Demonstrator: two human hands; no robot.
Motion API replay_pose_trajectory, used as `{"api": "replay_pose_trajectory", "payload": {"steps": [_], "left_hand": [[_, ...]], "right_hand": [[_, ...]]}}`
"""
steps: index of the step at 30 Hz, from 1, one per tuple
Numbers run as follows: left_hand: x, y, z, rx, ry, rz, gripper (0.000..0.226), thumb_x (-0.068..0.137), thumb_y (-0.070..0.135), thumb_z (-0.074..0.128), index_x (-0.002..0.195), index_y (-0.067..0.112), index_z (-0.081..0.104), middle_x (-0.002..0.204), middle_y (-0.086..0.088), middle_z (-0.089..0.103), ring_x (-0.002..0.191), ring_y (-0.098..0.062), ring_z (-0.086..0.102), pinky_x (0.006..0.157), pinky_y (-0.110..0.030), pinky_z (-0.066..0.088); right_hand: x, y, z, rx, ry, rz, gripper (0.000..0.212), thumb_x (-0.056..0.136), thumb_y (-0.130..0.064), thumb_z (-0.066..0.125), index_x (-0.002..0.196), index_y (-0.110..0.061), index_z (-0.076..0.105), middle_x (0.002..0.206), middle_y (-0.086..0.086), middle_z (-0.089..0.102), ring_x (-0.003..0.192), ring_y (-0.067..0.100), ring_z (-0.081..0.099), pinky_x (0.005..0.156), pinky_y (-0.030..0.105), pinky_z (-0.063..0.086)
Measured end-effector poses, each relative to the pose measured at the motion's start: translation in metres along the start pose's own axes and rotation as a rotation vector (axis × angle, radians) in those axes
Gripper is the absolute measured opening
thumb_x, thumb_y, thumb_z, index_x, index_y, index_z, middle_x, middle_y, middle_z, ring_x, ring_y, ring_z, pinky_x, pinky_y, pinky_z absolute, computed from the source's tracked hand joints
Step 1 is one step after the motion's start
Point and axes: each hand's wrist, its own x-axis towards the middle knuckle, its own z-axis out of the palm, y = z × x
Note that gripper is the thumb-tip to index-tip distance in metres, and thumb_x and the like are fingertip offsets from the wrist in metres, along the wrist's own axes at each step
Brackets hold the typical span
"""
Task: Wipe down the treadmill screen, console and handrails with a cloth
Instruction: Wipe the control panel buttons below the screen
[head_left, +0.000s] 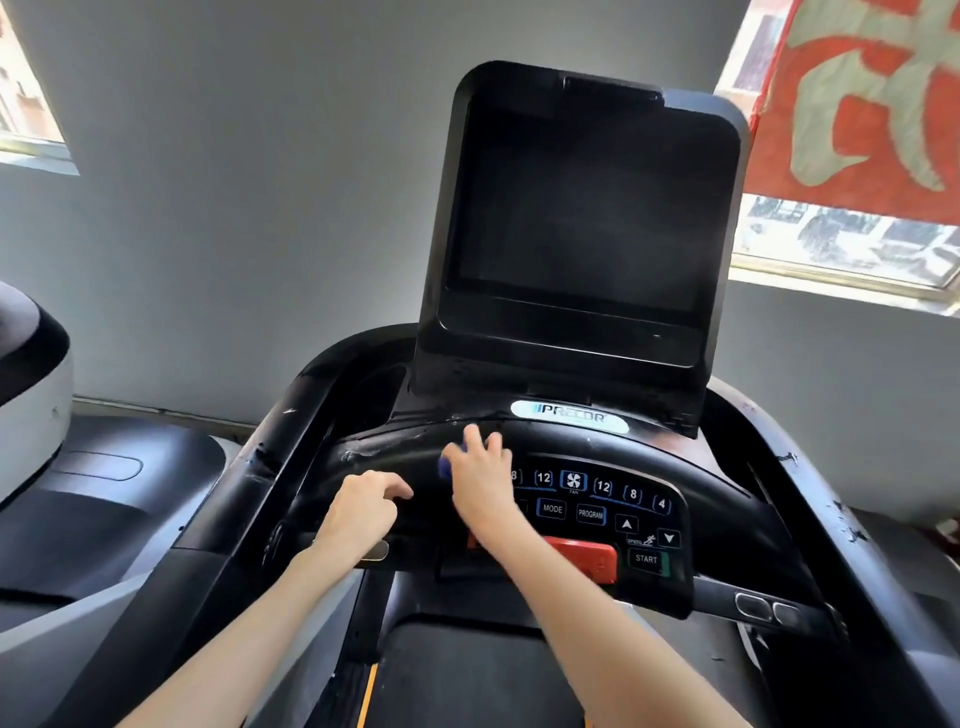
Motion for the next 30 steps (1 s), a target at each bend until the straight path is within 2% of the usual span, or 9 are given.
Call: {"api": "replay_pose_trajectory", "payload": {"steps": [3,5,8,11,13,15,21,26,30], "left_hand": [[0.004,0.0,0.0,-0.021,0.032,-0.007,0.055,0.07,-0.009,0.039,0.1,0.024,0.073,0.107,0.001,0.071,0.106,-0.017,0.064,0.097,-0.033,0.049],[0.005,0.003,0.0,-0.02,0.034,0.011,0.055,0.071,-0.008,0.04,0.103,0.023,0.072,0.108,0.001,0.071,0.107,-0.018,0.063,0.1,-0.036,0.048],[0.007,0.009,0.001,-0.013,0.025,0.018,0.055,0.071,-0.007,0.04,0.105,0.022,0.071,0.11,0.001,0.07,0.109,-0.018,0.063,0.1,-0.037,0.048],[0.006,0.015,0.006,0.034,0.006,0.041,0.056,0.071,-0.007,0.04,0.11,0.021,0.069,0.115,0.0,0.069,0.112,-0.02,0.061,0.101,-0.036,0.046],[0.004,0.019,0.01,0.064,-0.026,0.045,0.06,0.072,-0.007,0.039,0.117,0.021,0.066,0.119,0.0,0.067,0.115,-0.02,0.06,0.102,-0.035,0.045],[0.003,0.021,0.009,0.091,-0.054,0.025,0.061,0.072,-0.006,0.039,0.121,0.022,0.064,0.124,0.0,0.064,0.117,-0.02,0.058,0.103,-0.035,0.044],[0.01,0.051,0.021,0.149,-0.123,0.121,0.067,0.073,-0.007,0.041,0.134,0.019,0.053,0.146,0.0,0.044,0.135,-0.019,0.04,0.112,-0.031,0.032],[0.011,0.08,0.039,0.158,-0.188,0.228,0.076,0.075,-0.009,0.042,0.147,0.015,0.032,0.157,0.001,0.022,0.144,-0.016,0.022,0.116,-0.028,0.022],[0.009,0.1,0.045,0.312,-0.264,0.163,0.075,0.079,-0.001,0.044,0.15,0.015,0.022,0.153,-0.006,0.031,0.138,-0.024,0.033,0.114,-0.033,0.026]], "right_hand": [[-0.051,-0.002,0.03,-0.085,-0.058,-0.251,0.029,0.048,-0.028,0.08,0.073,-0.031,0.065,0.104,-0.001,0.05,0.083,0.023,0.048,0.064,0.029,0.048],[-0.079,0.004,0.037,-0.103,-0.122,-0.385,0.032,0.052,-0.031,0.076,0.082,-0.033,0.064,0.103,-0.004,0.047,0.083,0.02,0.045,0.065,0.027,0.047],[-0.078,0.015,0.034,-0.153,-0.093,-0.496,0.031,0.059,-0.028,0.071,0.09,-0.033,0.063,0.101,-0.004,0.052,0.08,0.018,0.05,0.062,0.026,0.046],[-0.041,0.006,0.018,-0.051,-0.018,-0.257,0.04,0.048,-0.02,0.078,0.085,-0.026,0.064,0.104,0.004,0.054,0.081,0.024,0.055,0.061,0.03,0.046],[-0.013,0.002,0.008,0.005,0.012,-0.088,0.038,0.064,-0.014,0.072,0.101,-0.017,0.063,0.123,0.012,0.048,0.098,0.032,0.051,0.074,0.038,0.045],[0.002,0.01,0.0,0.096,-0.026,0.067,0.033,0.081,-0.013,0.058,0.115,-0.012,0.057,0.13,0.014,0.041,0.108,0.033,0.044,0.082,0.04,0.041],[-0.024,0.105,-0.007,0.239,0.205,0.368,0.026,0.078,-0.008,0.061,0.104,-0.005,0.064,0.107,0.015,0.054,0.094,0.035,0.051,0.073,0.043,0.049],[-0.055,0.187,-0.019,0.195,0.233,0.59,0.02,0.083,-0.009,0.058,0.1,-0.003,0.065,0.106,0.015,0.059,0.091,0.036,0.047,0.08,0.04,0.04],[-0.055,0.198,-0.023,0.137,0.173,0.752,0.025,0.086,-0.017,0.052,0.107,-0.01,0.064,0.115,0.01,0.054,0.101,0.032,0.045,0.086,0.036,0.039]]}}
